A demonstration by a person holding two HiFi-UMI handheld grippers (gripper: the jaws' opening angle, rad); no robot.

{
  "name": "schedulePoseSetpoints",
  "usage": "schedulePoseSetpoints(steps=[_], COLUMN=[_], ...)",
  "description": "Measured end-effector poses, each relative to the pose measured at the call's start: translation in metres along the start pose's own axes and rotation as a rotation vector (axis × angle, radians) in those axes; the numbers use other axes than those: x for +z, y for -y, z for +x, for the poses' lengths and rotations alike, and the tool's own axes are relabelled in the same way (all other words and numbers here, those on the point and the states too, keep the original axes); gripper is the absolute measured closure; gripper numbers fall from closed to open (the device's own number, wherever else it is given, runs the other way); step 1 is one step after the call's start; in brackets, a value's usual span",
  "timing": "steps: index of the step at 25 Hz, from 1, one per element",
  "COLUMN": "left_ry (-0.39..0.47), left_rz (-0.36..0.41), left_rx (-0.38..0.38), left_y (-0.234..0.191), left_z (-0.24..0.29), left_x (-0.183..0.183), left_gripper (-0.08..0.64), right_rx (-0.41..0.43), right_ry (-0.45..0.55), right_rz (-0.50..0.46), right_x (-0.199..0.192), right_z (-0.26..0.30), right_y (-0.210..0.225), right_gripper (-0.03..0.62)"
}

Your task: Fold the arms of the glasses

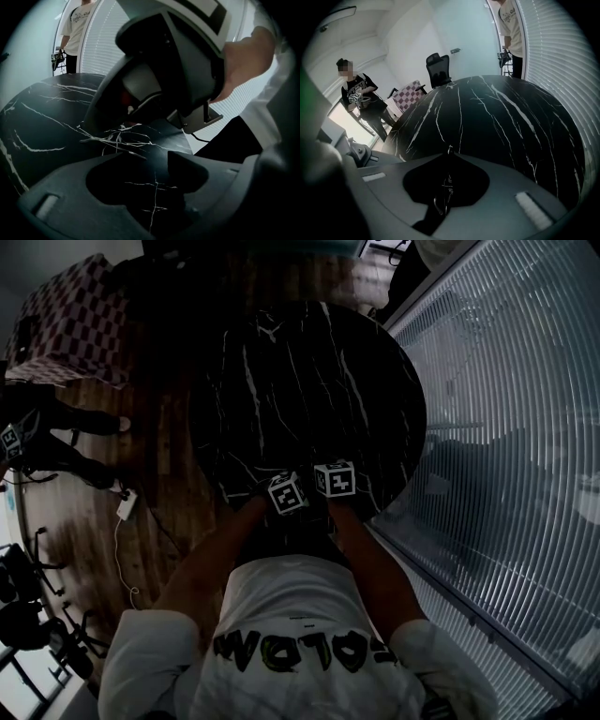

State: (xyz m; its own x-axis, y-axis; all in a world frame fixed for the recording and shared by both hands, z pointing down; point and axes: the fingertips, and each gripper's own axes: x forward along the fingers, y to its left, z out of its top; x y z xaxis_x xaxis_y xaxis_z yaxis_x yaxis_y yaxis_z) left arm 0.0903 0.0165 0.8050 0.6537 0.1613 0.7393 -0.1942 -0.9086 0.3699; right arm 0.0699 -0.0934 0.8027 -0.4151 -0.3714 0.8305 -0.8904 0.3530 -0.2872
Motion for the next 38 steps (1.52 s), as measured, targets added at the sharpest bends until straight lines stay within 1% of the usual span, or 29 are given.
schedulePoseSetpoints(steps=[4,7,10,12,17,21,25,29,32,35,38], left_ry=[-0.014,-0.017,-0.009,-0.004,0.011,0.057,0.092,0.172,0.233,0.358,0.528], left_rz=[0.024,0.012,-0.022,-0.047,-0.110,-0.162,-0.217,-0.265,-0.279,-0.283,-0.261], left_rx=[0.014,0.021,0.030,0.046,0.088,0.147,0.167,0.194,0.227,0.278,0.326], left_y=[-0.002,-0.005,-0.007,-0.010,-0.017,-0.027,-0.030,-0.030,-0.023,-0.017,-0.001], left_z=[0.003,0.006,0.003,-0.001,-0.006,-0.014,-0.026,-0.040,-0.059,-0.094,-0.147], left_x=[0.004,0.003,0.000,-0.004,-0.016,-0.020,-0.021,-0.016,0.000,0.028,0.076], left_gripper=[0.301,0.301,0.301,0.301,0.301,0.301,0.301,0.301,0.301,0.302,0.319], right_rx=[-0.009,-0.005,-0.007,-0.003,0.025,0.050,0.075,0.095,0.101,0.114,0.129], right_ry=[-0.002,-0.004,-0.006,-0.004,-0.011,0.004,0.038,0.093,0.146,0.241,0.350], right_rz=[-0.003,-0.014,-0.019,-0.015,-0.011,-0.008,-0.007,0.001,0.007,0.001,-0.028], right_x=[0.000,0.000,-0.001,-0.001,-0.003,-0.002,0.002,0.013,0.019,0.035,0.053], right_z=[-0.002,0.000,0.000,-0.002,-0.004,-0.008,-0.018,-0.039,-0.067,-0.105,-0.154], right_y=[0.000,0.000,0.003,0.004,0.002,0.001,0.002,0.005,0.010,0.007,-0.008], right_gripper=[0.589,0.586,0.582,0.552,0.523,0.506,0.497,0.500,0.506,0.515,0.526])
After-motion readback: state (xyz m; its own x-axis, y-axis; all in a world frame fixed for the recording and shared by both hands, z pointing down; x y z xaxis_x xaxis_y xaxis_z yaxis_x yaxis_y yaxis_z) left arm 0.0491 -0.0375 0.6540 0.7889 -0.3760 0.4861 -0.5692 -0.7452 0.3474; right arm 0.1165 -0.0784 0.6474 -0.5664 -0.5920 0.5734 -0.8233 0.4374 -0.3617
